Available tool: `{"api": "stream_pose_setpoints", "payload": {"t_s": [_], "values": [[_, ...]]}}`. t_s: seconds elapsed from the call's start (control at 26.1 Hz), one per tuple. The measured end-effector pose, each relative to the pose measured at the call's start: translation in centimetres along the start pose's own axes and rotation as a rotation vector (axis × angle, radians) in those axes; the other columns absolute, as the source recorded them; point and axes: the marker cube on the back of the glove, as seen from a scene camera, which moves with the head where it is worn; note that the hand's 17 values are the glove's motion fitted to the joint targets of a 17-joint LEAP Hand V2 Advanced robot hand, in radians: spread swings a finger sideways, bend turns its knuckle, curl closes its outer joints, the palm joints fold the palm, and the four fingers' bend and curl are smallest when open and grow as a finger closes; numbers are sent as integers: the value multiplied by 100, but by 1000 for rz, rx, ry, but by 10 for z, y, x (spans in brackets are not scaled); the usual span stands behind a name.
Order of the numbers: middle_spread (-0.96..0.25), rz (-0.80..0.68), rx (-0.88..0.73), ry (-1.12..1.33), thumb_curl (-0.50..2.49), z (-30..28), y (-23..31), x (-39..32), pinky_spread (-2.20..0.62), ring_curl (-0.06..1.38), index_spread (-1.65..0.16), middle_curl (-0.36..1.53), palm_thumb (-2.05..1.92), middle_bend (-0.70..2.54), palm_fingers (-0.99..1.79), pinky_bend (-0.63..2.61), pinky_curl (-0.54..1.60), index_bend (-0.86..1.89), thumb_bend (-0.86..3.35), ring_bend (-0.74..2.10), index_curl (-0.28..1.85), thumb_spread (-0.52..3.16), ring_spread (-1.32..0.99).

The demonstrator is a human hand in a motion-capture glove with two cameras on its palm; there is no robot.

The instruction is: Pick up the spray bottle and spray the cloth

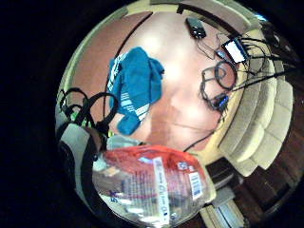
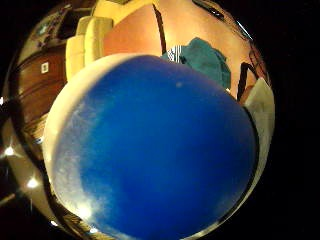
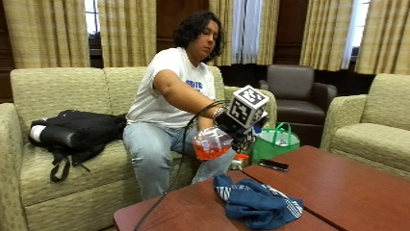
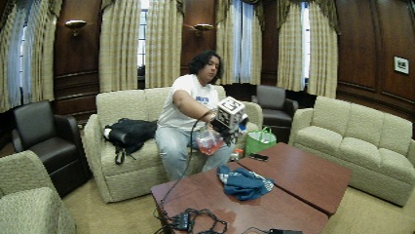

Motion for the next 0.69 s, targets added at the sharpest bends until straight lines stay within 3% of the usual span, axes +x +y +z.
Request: {"api": "stream_pose_setpoints", "payload": {"t_s": [0.38,0.69], "values": [[-19,37,-314,258,73,112,-83,-38,-29,46,-26,51,89,58,139,42,39,31,-3,68,49,35,-19],[-19,163,-485,448,74,165,-119,-39,-29,46,-27,51,89,58,139,42,39,31,-3,68,51,34,-19]]}}
